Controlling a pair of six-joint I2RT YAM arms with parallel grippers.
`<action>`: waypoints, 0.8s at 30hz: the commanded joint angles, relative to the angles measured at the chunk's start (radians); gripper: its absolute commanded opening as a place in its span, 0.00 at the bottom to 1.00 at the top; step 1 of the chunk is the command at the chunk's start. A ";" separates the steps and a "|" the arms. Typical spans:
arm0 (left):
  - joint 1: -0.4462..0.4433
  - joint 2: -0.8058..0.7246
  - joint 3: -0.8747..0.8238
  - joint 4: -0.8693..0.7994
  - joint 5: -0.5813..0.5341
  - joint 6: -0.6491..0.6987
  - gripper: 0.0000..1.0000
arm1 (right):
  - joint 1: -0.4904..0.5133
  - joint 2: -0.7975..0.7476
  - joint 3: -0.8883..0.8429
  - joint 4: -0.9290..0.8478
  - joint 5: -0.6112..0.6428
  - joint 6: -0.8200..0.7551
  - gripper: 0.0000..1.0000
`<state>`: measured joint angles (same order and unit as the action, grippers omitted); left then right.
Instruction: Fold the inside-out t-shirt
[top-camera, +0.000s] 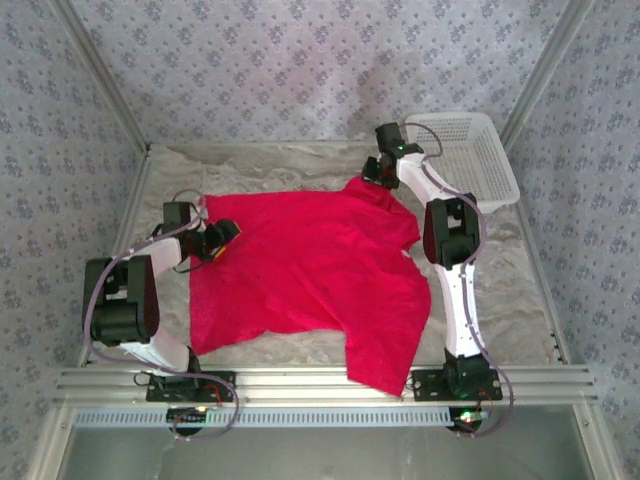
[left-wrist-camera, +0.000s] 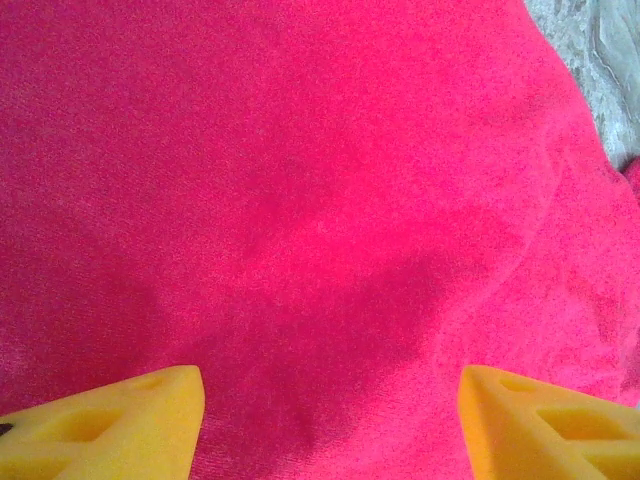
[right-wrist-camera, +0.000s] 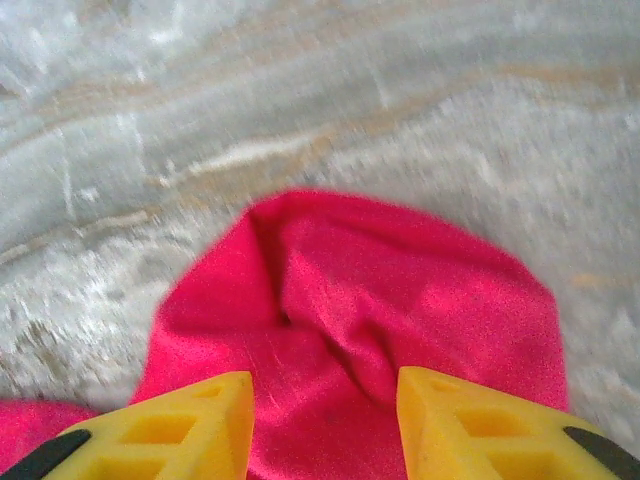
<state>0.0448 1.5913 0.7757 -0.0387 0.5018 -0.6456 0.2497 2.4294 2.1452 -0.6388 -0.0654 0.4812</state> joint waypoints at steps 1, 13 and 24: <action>-0.007 0.006 -0.004 0.052 0.023 -0.015 0.66 | 0.005 0.105 0.131 -0.047 0.023 0.009 0.47; -0.013 0.002 0.023 0.016 0.035 -0.016 0.64 | -0.001 0.221 0.292 -0.124 -0.003 0.101 0.29; -0.014 -0.004 0.007 0.006 0.006 -0.007 0.62 | -0.037 0.027 0.309 -0.096 -0.010 0.114 0.00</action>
<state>0.0368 1.5932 0.7761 -0.0254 0.5137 -0.6563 0.2298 2.5946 2.4474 -0.7559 -0.0715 0.5804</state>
